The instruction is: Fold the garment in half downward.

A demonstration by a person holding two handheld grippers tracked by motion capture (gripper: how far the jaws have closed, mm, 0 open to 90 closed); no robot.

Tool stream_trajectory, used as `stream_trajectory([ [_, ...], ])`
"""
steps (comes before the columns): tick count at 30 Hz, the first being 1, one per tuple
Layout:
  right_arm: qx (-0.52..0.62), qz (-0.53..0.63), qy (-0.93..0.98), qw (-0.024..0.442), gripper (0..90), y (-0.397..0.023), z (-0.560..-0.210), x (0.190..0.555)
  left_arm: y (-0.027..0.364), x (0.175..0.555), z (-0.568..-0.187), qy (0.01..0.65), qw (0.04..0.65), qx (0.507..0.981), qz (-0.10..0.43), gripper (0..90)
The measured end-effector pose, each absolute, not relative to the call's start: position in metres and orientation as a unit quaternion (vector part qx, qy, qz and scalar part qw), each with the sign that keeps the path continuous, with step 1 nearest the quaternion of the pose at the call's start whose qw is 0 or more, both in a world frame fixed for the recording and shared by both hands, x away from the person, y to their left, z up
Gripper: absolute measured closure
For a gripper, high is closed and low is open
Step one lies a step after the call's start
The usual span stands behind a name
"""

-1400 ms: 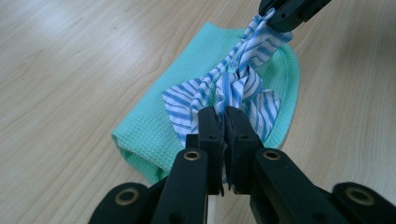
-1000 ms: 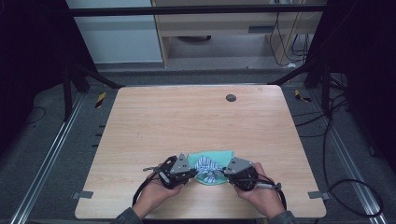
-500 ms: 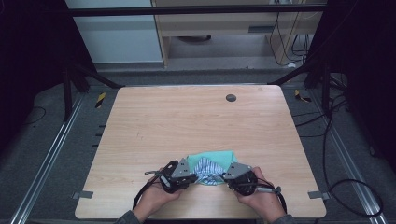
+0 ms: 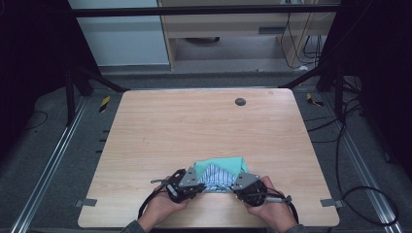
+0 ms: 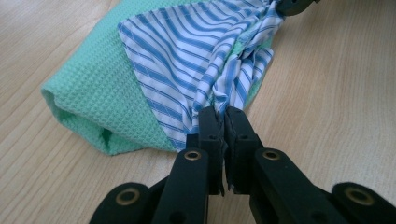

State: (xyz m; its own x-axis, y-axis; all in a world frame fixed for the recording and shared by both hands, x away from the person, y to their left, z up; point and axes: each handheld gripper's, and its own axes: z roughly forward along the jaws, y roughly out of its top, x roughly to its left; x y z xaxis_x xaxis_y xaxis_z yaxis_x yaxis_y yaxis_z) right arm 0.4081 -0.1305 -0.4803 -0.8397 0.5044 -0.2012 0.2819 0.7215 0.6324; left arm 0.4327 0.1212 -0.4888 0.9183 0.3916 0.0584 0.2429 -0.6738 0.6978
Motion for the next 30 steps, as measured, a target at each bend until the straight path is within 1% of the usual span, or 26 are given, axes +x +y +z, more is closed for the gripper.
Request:
stream_trajectory([
  [11,0.218,0.300,0.912,0.173,87.4,-0.131,-0.484,0.408,0.124,0.432,-0.491,0.174,0.364,0.909,0.101,86.7],
  [18,0.221,0.303,0.911,0.170,86.6,-0.131,-0.486,0.407,0.126,0.430,-0.494,0.184,0.371,0.905,0.098,86.5],
  [20,0.222,0.306,0.910,0.172,81.1,-0.131,-0.485,0.406,0.127,0.429,-0.494,0.190,0.377,0.901,0.102,83.5],
  [22,0.226,0.313,0.905,0.180,70.6,-0.133,-0.482,0.404,0.131,0.426,-0.491,0.196,0.389,0.894,0.105,75.9],
  [24,0.233,0.325,0.898,0.183,64.1,-0.137,-0.477,0.402,0.136,0.424,-0.487,0.204,0.401,0.887,0.109,66.7],
  [26,0.242,0.329,0.894,0.184,56.9,-0.141,-0.473,0.401,0.140,0.421,-0.483,0.206,0.409,0.882,0.111,61.3],
  [30,0.253,0.329,0.890,0.188,50.2,-0.147,-0.470,0.401,0.145,0.419,-0.477,0.210,0.419,0.876,0.110,57.0],
])
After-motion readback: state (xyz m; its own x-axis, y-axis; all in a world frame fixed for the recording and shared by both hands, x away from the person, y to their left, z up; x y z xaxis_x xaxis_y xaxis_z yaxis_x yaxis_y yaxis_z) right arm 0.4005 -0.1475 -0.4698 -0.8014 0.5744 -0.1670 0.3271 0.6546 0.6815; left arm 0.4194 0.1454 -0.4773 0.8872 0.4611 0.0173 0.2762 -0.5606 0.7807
